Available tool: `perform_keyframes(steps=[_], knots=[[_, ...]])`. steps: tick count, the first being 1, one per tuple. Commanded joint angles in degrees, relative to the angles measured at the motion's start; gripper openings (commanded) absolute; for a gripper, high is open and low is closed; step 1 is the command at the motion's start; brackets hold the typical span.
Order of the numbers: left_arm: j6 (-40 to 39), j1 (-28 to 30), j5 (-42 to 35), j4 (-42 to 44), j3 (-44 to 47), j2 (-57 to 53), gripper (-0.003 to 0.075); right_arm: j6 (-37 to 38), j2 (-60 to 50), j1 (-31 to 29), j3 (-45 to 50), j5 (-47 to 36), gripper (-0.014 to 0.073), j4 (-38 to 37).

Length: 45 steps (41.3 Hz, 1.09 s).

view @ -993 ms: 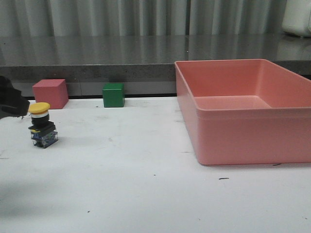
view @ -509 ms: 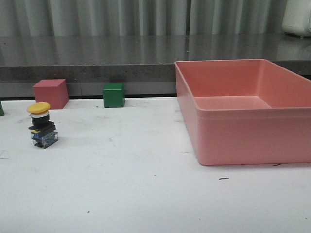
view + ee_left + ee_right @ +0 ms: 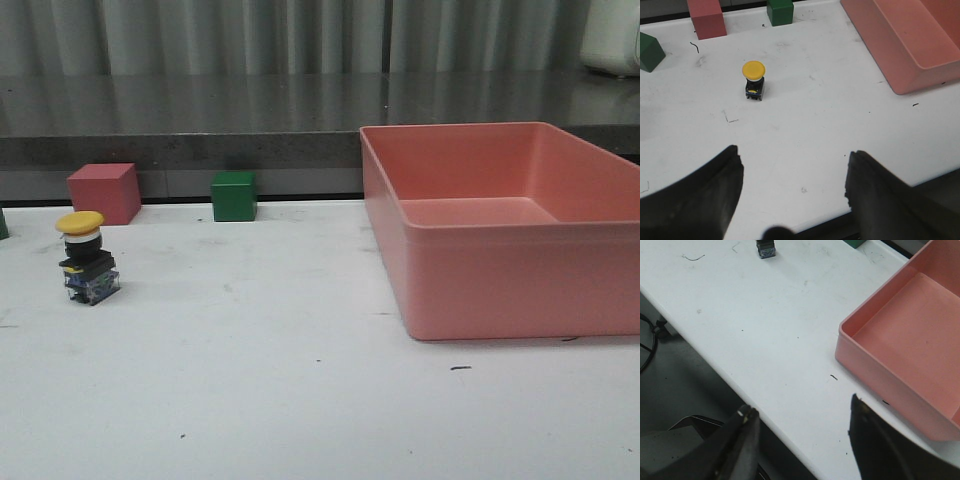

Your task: Place and stand button with both arms

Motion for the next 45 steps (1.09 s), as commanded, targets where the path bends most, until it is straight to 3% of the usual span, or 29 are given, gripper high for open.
perform_keyframes(steps=[1,21,34,39,45], knots=[[-0.78,-0.31,-3.36,-0.34,-1.80,0.11,0.0442,-0.22,-0.21,-0.23,-1.47,-3.34,0.0426,-0.91],[-0.78,-0.31,-3.62,-0.34,-1.80,0.11,0.0442,-0.15,-0.16,-0.23,-1.47,-4.44,0.0421,-0.91],[-0.78,-0.31,-3.74,-0.34,-1.80,0.11,0.0437,0.08,-0.16,-0.23,-1.47,-6.53,0.0265,-0.91],[-0.78,-0.31,-3.74,-0.26,-1.80,0.11,0.0346,0.08,-0.16,-0.23,-1.47,-6.53,0.0178,-0.91],[-0.78,-0.31,-3.74,-0.26,-1.80,0.11,0.0137,0.08,-0.16,-0.23,-1.47,-6.53,0.0028,-0.91]])
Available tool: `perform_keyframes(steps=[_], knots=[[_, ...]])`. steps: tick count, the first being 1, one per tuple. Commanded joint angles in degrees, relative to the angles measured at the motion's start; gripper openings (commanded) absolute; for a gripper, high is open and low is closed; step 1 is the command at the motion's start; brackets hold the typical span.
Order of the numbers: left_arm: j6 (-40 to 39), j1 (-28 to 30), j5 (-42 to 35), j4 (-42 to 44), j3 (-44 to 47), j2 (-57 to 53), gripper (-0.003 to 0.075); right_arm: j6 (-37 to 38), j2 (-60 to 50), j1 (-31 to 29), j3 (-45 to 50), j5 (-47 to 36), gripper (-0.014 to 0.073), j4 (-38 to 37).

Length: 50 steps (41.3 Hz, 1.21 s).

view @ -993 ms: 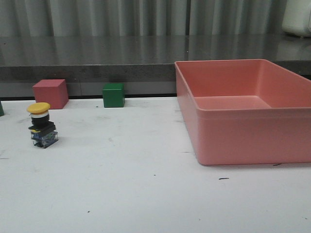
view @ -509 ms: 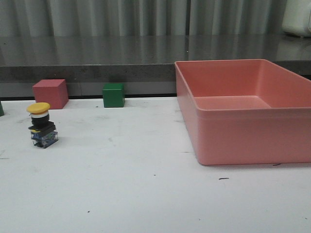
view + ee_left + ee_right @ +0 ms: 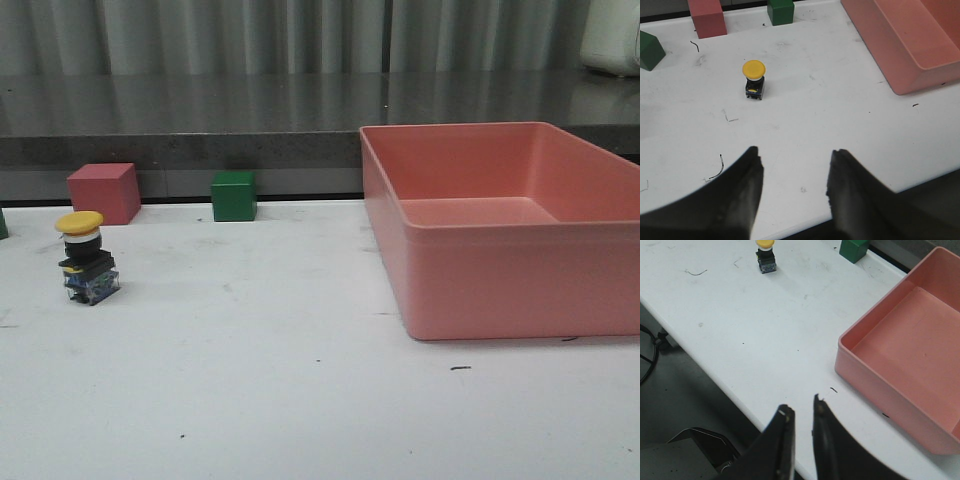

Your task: Place and stand button with both arms

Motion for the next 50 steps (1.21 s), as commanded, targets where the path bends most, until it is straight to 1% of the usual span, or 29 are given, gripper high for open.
perform_keyframes(steps=[1,4,5,6,25,28,31,34,36,37,42,46,50], knots=[[-0.49,-0.31,-3.74,-0.26,-1.80,0.11,0.0098,0.08,-0.16,-0.23,-1.47,-4.15,0.0000,-0.91],[-0.49,-0.31,-3.74,-0.26,-1.80,0.11,0.0013,0.08,-0.16,-0.23,-1.47,-4.15,-0.0064,-0.91],[-0.49,-0.31,-3.74,-0.26,-1.80,0.11,-0.0008,0.08,-0.16,-0.23,-1.47,-4.15,-0.0073,-0.91],[-0.49,-0.31,-3.74,-0.26,-1.80,0.11,-0.0019,0.08,-0.16,-0.23,-1.47,-4.15,-0.0064,-0.91],[-0.49,-0.31,-3.74,-0.37,-1.80,0.11,-0.0020,0.08,-0.16,-0.23,-1.47,-4.15,-0.0068,-0.91],[-0.49,-0.31,-4.88,-0.37,-0.86,-0.61,-0.0020,0.08,-0.16,-0.23,-1.47,-4.15,-0.0068,-0.91],[-0.49,1.11,-7.00,-0.73,1.24,-2.19,-0.0020,0.08,-0.16,-0.23,-1.47,-4.17,-0.0068,-0.91],[-0.49,4.19,-11.38,0.06,4.28,-4.99,-0.0020,0.08,-0.16,-0.23,-1.47,-4.17,-0.0068,-0.91],[-0.49,6.65,-16.24,0.91,7.27,-7.38,-0.0020,0.08,-0.16,-0.23,-1.47,-4.17,-0.0068,-0.91],[-0.49,7.67,-17.50,1.15,8.74,-8.52,-0.0020,0.08,-0.16,-0.23,-1.47,-4.17,-0.0068,-0.91],[-0.49,12.50,-31.23,2.99,19.48,-15.89,-0.0020,0.08,-0.16,-0.23,-1.47,-4.17,-0.0068,-0.91],[-0.49,13.75,-41.26,4.28,27.46,-21.17,-0.0020,0.08,-0.16,-0.23,-1.47,-4.17,-0.0068,-0.91],[-0.49,14.10,-47.87,5.29,35.14,-26.39,-0.0020,0.08,-0.16,-0.23,-1.47,-4.17,-0.0068,-0.91]])
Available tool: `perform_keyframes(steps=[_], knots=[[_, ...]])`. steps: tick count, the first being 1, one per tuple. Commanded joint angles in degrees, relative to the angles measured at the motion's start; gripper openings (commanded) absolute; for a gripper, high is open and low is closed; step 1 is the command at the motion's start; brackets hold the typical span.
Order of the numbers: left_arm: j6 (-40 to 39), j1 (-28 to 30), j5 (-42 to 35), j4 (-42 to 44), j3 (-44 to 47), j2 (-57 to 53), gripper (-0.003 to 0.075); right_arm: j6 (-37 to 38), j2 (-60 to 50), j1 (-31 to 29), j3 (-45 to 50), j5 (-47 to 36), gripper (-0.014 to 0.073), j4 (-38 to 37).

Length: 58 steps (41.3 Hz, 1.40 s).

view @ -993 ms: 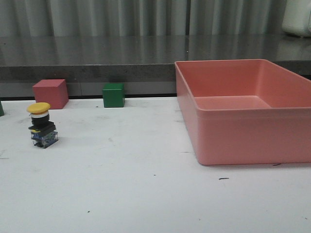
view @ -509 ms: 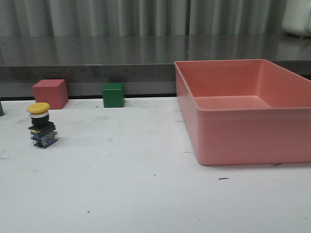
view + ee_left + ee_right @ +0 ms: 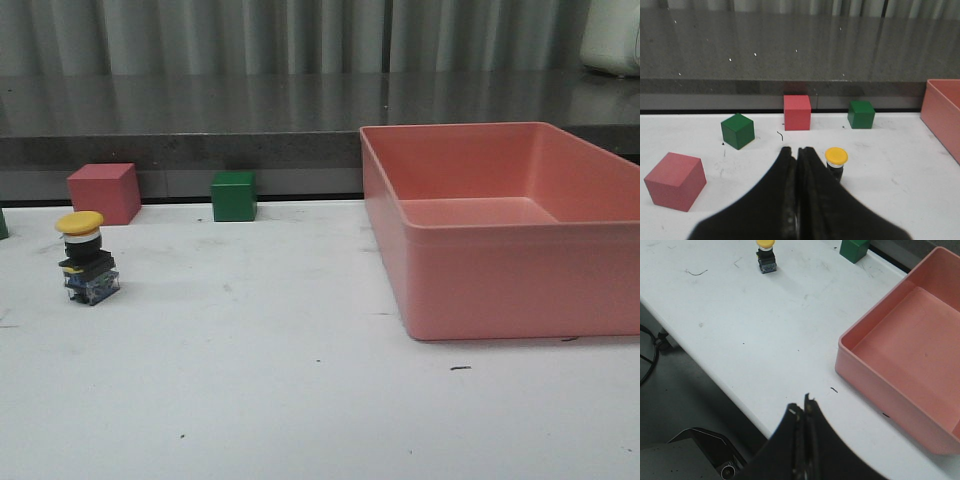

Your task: Place and stand button with both arms

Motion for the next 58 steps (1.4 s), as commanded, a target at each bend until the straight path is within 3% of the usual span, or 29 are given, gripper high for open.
perform_keyframes(steps=[1,12,26,58], knots=[[-0.40,0.34,-12.64,0.66,4.86,-3.43,-0.0020,-0.04,-0.16,-0.23,-1.47,-4.09,-0.0068,-0.91],[-0.47,0.34,-24.30,-0.35,19.39,-9.44,-0.0020,-0.04,-0.16,-0.23,-1.47,-4.09,-0.0068,-0.91],[-2.30,2.20,-30.54,0.01,25.66,-13.97,-0.0020,-0.04,-0.16,-0.23,-1.47,-4.09,-0.0068,-0.91],[-2.30,2.31,-32.42,0.01,25.84,-13.99,-0.0020,-0.04,-0.16,-0.23,-1.47,-3.91,-0.0068,-0.91]])
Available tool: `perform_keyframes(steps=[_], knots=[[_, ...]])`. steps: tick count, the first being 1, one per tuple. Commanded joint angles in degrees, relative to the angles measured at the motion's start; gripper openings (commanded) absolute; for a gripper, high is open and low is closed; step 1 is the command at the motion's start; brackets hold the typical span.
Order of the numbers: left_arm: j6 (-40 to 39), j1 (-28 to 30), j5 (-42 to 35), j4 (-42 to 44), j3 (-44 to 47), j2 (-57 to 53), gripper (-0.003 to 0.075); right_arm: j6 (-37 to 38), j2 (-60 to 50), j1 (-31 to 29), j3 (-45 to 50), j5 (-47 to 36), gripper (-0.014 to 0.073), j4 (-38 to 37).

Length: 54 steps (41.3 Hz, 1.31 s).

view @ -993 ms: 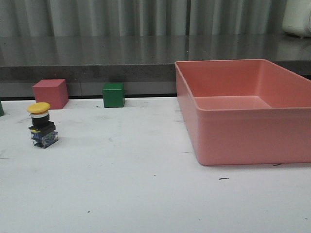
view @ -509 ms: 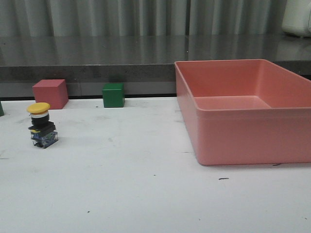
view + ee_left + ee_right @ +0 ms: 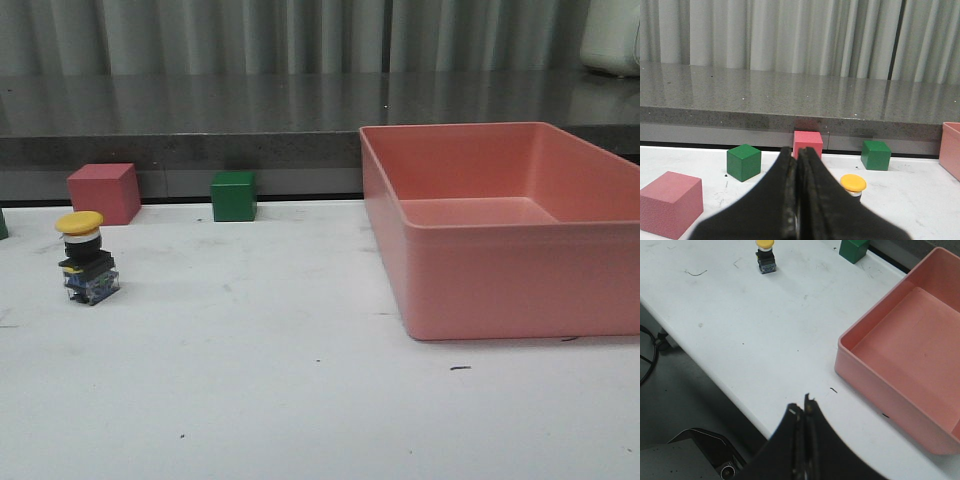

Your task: Place and stand button with both arms

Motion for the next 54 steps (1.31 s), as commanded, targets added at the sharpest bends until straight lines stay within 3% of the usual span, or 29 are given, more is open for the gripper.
perform_keyframes(steps=[1,15,19,29,38,54], knots=[[-0.43,0.06,-4.75,-0.06,0.83,-1.35,-0.0020,-0.04,-0.16,-0.23,-1.47,-3.86,-0.0068,-0.91],[-0.43,0.06,-4.75,-0.06,0.83,-1.35,-0.0020,-0.04,-0.78,-0.31,-0.93,-4.19,-0.0068,-0.82],[-0.43,0.06,-4.75,-0.06,0.83,-1.35,-0.0020,-0.04,-2.54,-4.35,0.88,-5.33,-0.0068,-0.97],[-0.43,0.06,-4.75,-0.06,0.83,-1.35,-0.0020,-0.04,-14.87,-20.15,17.44,-24.28,-0.0068,-0.30],[-0.43,0.06,-4.75,-0.06,0.83,-1.35,-0.0020,-0.04,-28.87,-29.72,35.69,-42.78,-0.0068,-0.30],[-0.43,0.06,-4.75,-0.06,0.83,-1.35,-0.0020,-0.04,-40.85,-41.32,54.87,-56.32,-0.0068,-0.28]])
